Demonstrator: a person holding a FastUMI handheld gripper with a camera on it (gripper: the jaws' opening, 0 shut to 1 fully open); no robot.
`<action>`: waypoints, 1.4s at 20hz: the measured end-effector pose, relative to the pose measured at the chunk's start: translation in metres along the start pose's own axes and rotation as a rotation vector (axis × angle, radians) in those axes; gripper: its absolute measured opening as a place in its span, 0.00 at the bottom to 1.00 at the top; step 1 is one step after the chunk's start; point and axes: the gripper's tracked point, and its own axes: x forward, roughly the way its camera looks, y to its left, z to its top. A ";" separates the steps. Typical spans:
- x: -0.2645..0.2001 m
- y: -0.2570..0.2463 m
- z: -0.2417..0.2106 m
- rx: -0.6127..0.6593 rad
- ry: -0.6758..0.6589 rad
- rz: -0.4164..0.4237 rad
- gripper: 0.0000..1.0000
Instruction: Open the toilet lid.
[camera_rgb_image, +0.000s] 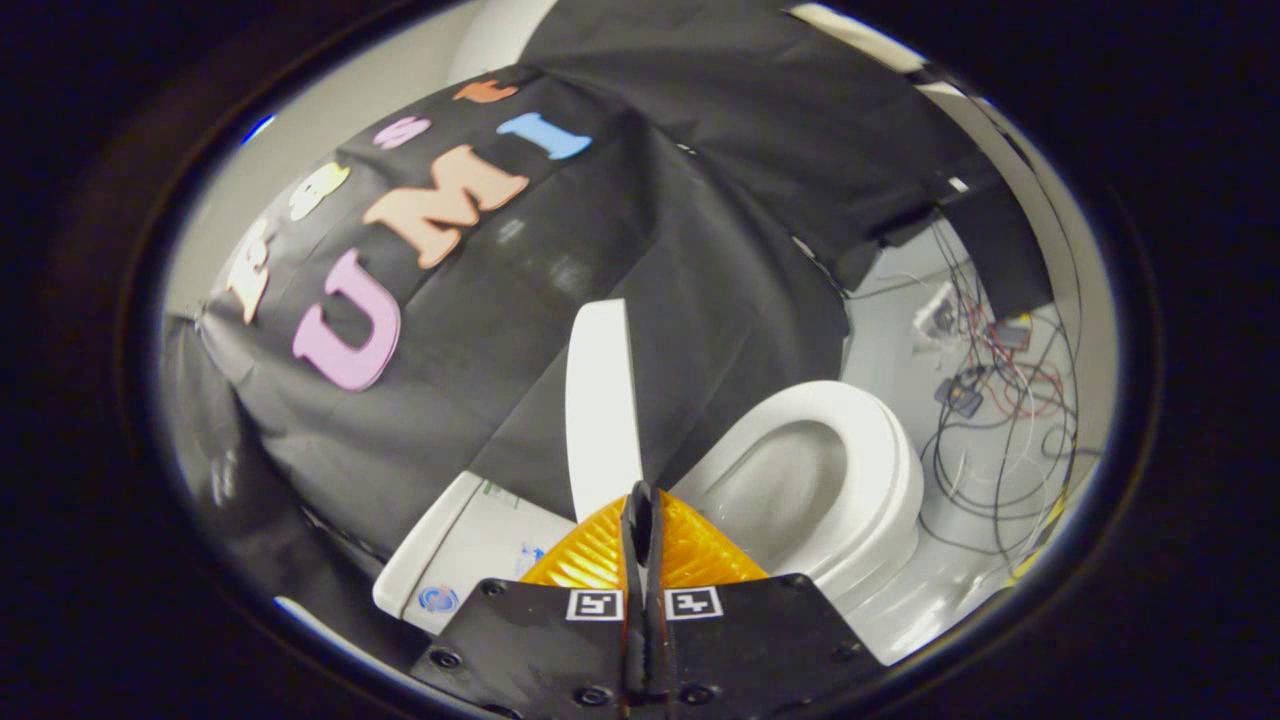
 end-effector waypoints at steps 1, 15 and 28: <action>0.000 0.007 0.000 -0.050 0.009 0.005 0.01; 0.001 0.149 -0.041 -0.566 0.080 0.255 0.01; 0.009 0.226 -0.105 -0.738 0.145 0.401 0.01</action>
